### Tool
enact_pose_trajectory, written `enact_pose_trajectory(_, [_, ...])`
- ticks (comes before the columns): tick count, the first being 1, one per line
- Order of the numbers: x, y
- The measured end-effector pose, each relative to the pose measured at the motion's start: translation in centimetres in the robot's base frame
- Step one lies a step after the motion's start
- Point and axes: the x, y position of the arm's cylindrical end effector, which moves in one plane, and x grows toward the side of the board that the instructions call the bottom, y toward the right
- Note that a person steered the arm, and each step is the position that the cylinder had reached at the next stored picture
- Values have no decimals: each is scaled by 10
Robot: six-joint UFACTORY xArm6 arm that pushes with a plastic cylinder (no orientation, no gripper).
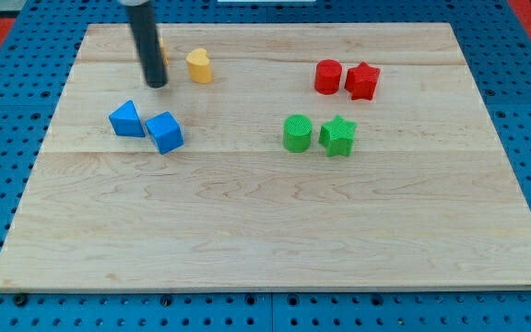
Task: Move the blue triangle down a bit
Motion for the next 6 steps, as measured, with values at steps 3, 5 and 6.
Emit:
enact_pose_trajectory(3, [23,-27])
enact_pose_trajectory(5, [67,-9])
enact_pose_trajectory(6, [88,13])
